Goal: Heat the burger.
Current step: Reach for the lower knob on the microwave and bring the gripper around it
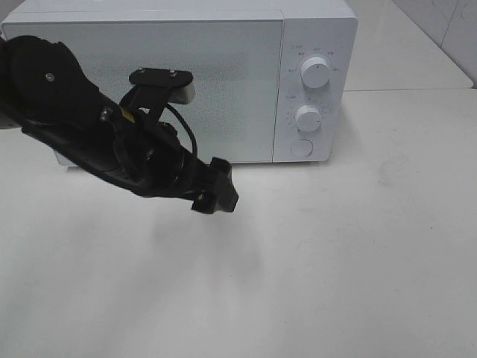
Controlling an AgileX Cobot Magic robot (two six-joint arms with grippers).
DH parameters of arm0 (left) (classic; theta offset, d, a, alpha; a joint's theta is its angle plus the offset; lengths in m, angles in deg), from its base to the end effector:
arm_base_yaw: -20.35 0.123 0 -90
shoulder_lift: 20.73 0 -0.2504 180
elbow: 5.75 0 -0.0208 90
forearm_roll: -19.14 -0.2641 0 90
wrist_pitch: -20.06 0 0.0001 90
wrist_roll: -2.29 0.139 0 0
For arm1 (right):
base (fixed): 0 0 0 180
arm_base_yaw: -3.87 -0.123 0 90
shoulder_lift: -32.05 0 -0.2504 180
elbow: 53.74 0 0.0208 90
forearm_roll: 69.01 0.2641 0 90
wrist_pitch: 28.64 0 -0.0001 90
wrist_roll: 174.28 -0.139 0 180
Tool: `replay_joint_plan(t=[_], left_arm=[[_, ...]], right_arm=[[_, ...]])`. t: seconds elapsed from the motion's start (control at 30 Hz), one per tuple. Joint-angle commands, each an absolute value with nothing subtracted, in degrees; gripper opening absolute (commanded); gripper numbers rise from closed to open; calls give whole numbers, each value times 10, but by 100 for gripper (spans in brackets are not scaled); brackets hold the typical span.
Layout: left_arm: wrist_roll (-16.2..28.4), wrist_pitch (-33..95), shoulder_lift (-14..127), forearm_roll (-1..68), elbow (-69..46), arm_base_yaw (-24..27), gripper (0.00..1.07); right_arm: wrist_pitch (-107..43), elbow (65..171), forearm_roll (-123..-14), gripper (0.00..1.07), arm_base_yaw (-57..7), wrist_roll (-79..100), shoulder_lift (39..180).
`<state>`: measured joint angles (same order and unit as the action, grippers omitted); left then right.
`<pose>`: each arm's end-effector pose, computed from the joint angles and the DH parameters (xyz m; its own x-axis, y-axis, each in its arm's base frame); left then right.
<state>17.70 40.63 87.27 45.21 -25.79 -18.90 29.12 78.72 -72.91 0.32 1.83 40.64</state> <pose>0.2757 -0.2530 0.1000 -0.7491 0.4081 -0.5218 0.5785 0.7868 -0.2152 0.0873 -0.0026 0.2687 -0.4033 0.0065 -0.9150 0.0034 1.0000 0.0056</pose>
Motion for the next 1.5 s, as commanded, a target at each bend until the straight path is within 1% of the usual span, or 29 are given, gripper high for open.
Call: replay_joint_plan(t=[0.03,0.07,0.23,0.27,0.33,0.37,0.43,0.47,0.5,0.53,0.57,0.6,0.63,0.67,0.7,0.73,0.77,0.8,0.83,0.87,0.9,0.97,1.0,1.03,1.13,1.27,1.43,1.47,1.5], left_arm=[[174,480,854,421,-260,-188,97],[174,521,842,405,-260,-188,97],[162,592,815,396,-260,-186,96],[145,626,801,395,-260,-176,96],[141,641,796,396,-260,-169,96],[139,674,782,397,-260,-144,96],[140,690,776,397,-260,-132,96],[146,720,762,395,-260,-97,96],[146,720,762,395,-260,-97,96],[147,733,753,393,-260,-77,96],[149,753,737,390,-260,-40,96],[149,753,737,390,-260,-40,96],[149,764,728,387,-260,-18,96],[151,786,712,385,-260,23,96],[151,786,712,385,-260,23,96],[151,798,703,382,-260,45,96],[151,823,684,375,-260,84,96],[151,823,684,375,-260,84,96],[151,834,676,372,-260,104,96],[151,856,658,364,-260,138,96],[151,856,658,364,-260,138,96],[150,880,622,349,-260,181,96],[150,880,622,349,-260,181,96],[143,881,597,347,-265,204,96],[142,871,550,347,-287,220,96],[142,855,497,346,-324,221,96],[144,826,372,342,-399,221,96],[144,826,372,342,-399,221,96],[144,816,330,342,-422,221,96]], right_arm=[[285,787,-729,75,6,20,391],[285,787,-729,75,6,20,391],[285,787,-729,75,6,20,391],[285,787,-729,75,6,20,391],[285,787,-729,75,6,20,391],[285,787,-729,75,6,20,391],[285,787,-729,75,6,20,391],[285,787,-729,75,6,20,391],[285,787,-729,75,6,20,391],[285,787,-729,75,6,20,391],[285,787,-729,75,6,20,391],[285,787,-729,75,6,20,391],[285,787,-729,75,6,20,391],[285,787,-729,75,6,20,391],[285,787,-729,75,6,20,391],[285,787,-729,75,6,20,391],[285,787,-729,75,6,20,391],[285,787,-729,75,6,20,391],[285,787,-729,75,6,20,391],[285,787,-729,75,6,20,391],[285,787,-729,75,6,20,391],[285,787,-729,75,6,20,391],[285,787,-729,75,6,20,391],[285,787,-729,75,6,20,391],[285,787,-729,75,6,20,391],[285,787,-729,75,6,20,391],[285,787,-729,75,6,20,391],[285,787,-729,75,6,20,391],[285,787,-729,75,6,20,391]])
